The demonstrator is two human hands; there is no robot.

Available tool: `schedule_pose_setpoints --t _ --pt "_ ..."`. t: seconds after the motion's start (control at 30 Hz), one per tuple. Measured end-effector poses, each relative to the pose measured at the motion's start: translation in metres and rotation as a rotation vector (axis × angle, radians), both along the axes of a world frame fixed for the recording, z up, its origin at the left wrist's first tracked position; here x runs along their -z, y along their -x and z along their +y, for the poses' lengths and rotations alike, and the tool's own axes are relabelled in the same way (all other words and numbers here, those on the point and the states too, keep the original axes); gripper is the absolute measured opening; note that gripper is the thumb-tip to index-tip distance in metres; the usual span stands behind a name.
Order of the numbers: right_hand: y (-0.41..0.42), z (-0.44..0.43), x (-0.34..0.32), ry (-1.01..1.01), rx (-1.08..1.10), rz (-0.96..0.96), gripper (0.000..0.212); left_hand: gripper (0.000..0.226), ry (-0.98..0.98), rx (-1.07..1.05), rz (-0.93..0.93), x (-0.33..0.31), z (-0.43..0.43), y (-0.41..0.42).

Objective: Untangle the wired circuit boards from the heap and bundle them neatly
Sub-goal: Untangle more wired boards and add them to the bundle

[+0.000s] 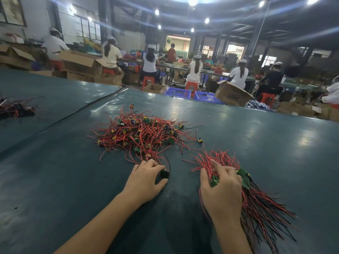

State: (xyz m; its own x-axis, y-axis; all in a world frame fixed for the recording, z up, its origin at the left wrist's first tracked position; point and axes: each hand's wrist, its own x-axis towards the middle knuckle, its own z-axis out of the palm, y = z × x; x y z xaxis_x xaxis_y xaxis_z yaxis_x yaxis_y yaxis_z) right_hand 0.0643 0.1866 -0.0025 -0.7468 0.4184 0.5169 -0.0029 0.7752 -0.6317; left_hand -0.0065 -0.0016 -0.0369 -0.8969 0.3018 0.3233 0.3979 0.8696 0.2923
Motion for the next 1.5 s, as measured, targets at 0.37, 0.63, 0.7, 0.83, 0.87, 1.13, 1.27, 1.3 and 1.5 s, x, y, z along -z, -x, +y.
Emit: schedule_pose_setpoints --t 0.37,0.63,0.7,0.83,0.87,1.13,1.27,1.3,1.5 --pt "0.002 -0.028 0.015 0.203 -0.397 -0.041 0.045 0.022 -0.064 0.283 0.337 -0.021 0.014 -0.013" --pt "0.008 -0.022 0.018 0.304 -0.392 0.019 0.016 0.025 -0.189 0.262 0.421 -0.023 0.014 -0.019" --pt "0.01 -0.022 0.019 0.463 -0.372 0.011 0.009 0.019 -0.235 0.238 0.448 -0.025 0.019 -0.024" --pt "0.011 -0.021 0.017 0.738 -0.3 0.061 0.01 0.026 -0.45 0.265 0.276 -0.026 0.026 -0.033" --pt "0.011 -0.022 0.015 0.775 -0.291 0.087 0.008 0.036 -0.531 0.268 0.143 -0.027 0.029 -0.035" --pt "0.006 -0.032 0.01 0.728 -0.547 0.117 0.017 0.047 -1.123 0.223 -0.515 -0.033 0.038 -0.036" --pt "0.009 -0.028 0.007 1.053 -0.353 0.061 0.018 0.043 -1.17 0.186 -0.522 -0.036 0.04 -0.036" --pt "0.01 -0.026 0.006 1.137 -0.308 0.039 0.02 0.043 -1.188 0.17 -0.52 -0.036 0.042 -0.036" --pt "0.01 -0.026 0.005 1.253 -0.241 -0.075 0.026 0.03 -1.327 0.141 -0.502 -0.038 0.045 -0.036"
